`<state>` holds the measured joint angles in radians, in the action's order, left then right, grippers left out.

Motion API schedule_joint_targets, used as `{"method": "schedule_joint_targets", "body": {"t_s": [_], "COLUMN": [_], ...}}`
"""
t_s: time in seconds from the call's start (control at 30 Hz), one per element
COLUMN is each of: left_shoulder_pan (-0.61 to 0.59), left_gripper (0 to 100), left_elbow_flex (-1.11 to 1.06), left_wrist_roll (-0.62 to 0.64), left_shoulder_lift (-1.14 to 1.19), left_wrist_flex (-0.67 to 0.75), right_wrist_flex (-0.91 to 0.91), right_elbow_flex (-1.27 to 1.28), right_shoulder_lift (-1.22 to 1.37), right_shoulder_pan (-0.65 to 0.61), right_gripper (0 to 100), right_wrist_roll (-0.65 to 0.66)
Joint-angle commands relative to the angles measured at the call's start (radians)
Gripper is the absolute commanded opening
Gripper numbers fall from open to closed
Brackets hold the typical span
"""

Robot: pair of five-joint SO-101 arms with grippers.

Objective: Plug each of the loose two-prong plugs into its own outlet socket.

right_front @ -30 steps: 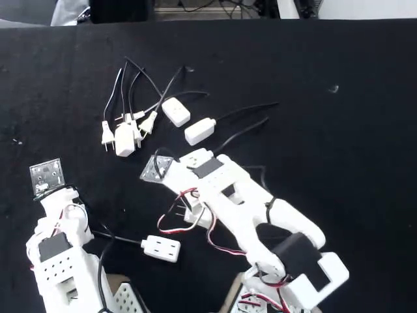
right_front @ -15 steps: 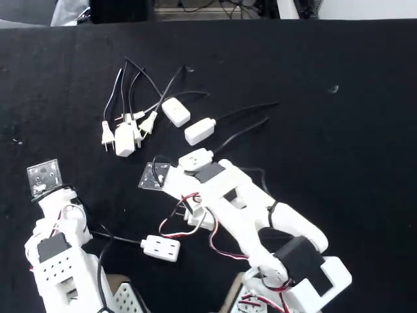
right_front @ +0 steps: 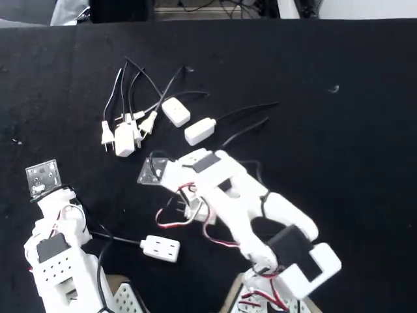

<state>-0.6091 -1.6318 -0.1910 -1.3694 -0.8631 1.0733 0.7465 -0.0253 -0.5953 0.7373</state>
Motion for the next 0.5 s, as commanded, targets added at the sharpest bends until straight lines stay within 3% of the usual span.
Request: {"method": "schedule_joint_targets", "body": {"t_s": [0.0, 0.1, 0.23, 0.47], "left_shoulder_pan": [-0.004, -0.004, 0.008, 0.306], "left_gripper": [3, 3, 3, 3], "left_elbow_flex": [0.016, 0.061, 0.265, 0.624], "left_wrist_roll": [0.008, 0.000, -0.048, 0.341], "left_shoulder_lift": [-0.008, -0.008, -0.008, 0.002], "left_wrist_flex": [0.020, 0.021, -0.068, -0.157], "right_wrist_flex": [0.210, 0.348, 0.374, 0.012], "right_elbow_flex": [-0.097, -0.188, -0.200, 0.062], "right_shoulder_lift": [-0.200, -0.420, -0.622, -0.797], "right_shoulder_pan": [0.008, 0.003, 0.008, 0.008], "right_gripper": [1.1, 1.1, 1.1, 1.1], "right_wrist_roll": [-0.003, -0.054, -0.098, -0.247]}}
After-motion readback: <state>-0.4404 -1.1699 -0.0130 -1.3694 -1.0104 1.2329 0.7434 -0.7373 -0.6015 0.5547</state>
